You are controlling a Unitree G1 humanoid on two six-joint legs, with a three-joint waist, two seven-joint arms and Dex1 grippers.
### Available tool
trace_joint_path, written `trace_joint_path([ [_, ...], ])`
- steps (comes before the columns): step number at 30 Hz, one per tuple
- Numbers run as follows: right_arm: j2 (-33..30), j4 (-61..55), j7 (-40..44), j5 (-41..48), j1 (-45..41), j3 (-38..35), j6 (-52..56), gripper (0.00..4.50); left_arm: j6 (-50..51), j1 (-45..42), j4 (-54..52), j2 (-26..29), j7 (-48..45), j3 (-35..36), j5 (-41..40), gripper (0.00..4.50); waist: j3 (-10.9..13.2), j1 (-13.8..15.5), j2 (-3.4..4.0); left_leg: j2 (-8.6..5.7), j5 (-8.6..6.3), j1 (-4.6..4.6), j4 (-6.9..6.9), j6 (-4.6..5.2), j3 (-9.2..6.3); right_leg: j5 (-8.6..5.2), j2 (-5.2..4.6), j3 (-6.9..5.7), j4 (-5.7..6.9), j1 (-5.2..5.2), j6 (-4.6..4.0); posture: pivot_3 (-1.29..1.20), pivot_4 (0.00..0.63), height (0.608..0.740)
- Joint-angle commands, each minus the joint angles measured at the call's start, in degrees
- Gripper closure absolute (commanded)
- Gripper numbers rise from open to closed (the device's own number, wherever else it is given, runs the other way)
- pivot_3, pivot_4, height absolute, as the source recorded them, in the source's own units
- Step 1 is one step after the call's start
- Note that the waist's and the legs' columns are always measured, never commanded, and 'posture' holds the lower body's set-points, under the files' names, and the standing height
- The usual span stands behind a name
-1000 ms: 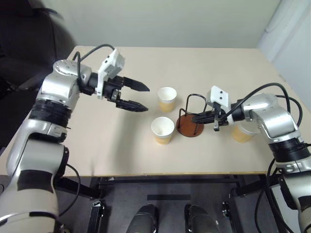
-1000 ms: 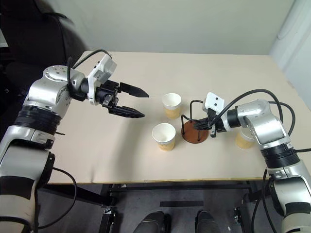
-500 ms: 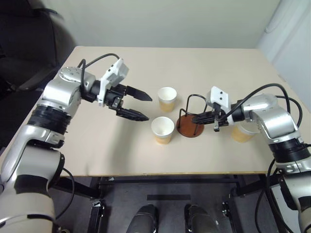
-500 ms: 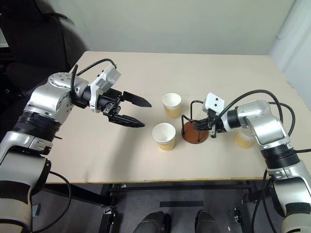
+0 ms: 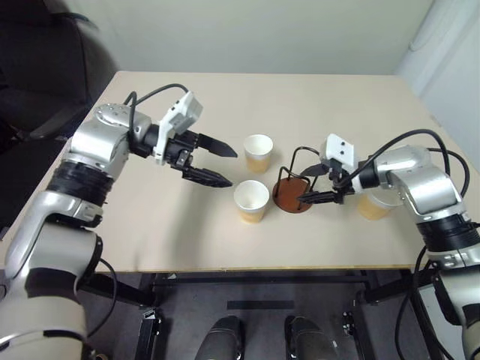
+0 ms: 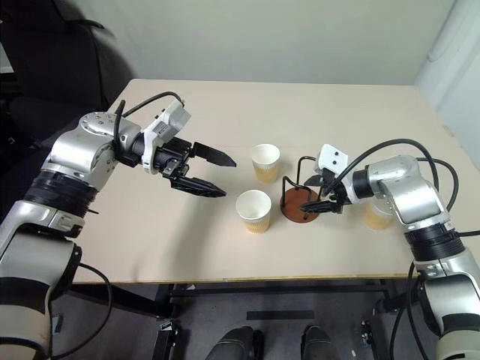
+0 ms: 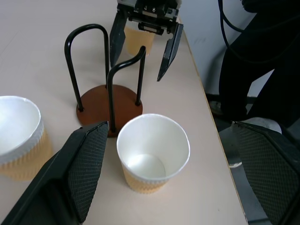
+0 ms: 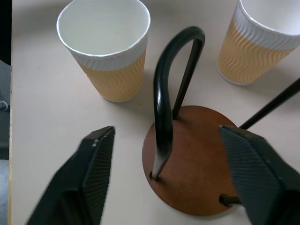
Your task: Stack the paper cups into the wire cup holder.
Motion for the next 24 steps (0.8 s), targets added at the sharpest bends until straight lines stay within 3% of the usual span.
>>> trace_joint_path([
  [1, -2.47, -3.14, -0.31, 1.65, -0.37, -3.85, 2.06, 1.05, 0.18, -2.14, 0.55, 0.25, -1.85, 1.74, -0.38, 0.0, 0.0, -0.01, 0.0, 0.0, 0.0, 0.0, 0.0, 0.0, 0.0, 0.0, 0.0, 0.0, 0.0, 0.0, 0.0, 0.0, 0.15, 0.74],
  [9, -6.27, -7.98, -2.78, 7.15, -0.84, -12.06, 9.27, 1.05, -0.54, -3.73, 4.07, -0.5, -1.85, 0.36, 2.47, 0.0, 0.0, 0.04, 0.0, 0.0, 0.0, -0.01, -0.04, -0.01, 0.01, 0.0, 0.0, 0.0, -0.01, 0.0, 0.01, 0.0, 0.15, 0.74],
  [15, -8.88, -10.1, -5.43, 9.11, -0.72, -16.12, 11.02, 1.05, -20.1, -12.57, 23.31, -8.38, 6.81, 5.36, 17.43, 0.0, 0.05, 0.53, -0.07, -0.08, -0.01, -0.03, -0.01, 0.03, -0.01, -0.02, -0.05, 0.05, -0.06, 0.04, -0.1, 0.0, 0.15, 0.74],
  [19, -10.43, -11.29, -6.43, 9.99, -0.35, -17.37, 11.55, 1.05, -38.64, -15.24, 30.75, -10.29, 17.09, 3.67, 30.06, 0.0, 0.05, 0.32, -0.07, -0.09, -0.04, 0.0, -0.04, 0.06, 0.02, 0.04, -0.05, 0.13, -0.07, 0.01, 0.02, 0.0, 0.15, 0.74],
  [24, -11.32, -12.08, -7.15, 11.02, -0.4, -17.28, 11.69, 1.05, -51.45, -14.99, 34.88, -10.82, 17.66, 2.43, 39.45, 0.0, 0.05, 0.29, -0.07, -0.06, -0.04, -0.04, -0.09, 0.06, 0.0, 0.17, -0.02, 0.1, -0.07, -0.08, 0.27, 0.0, 0.15, 0.74],
])
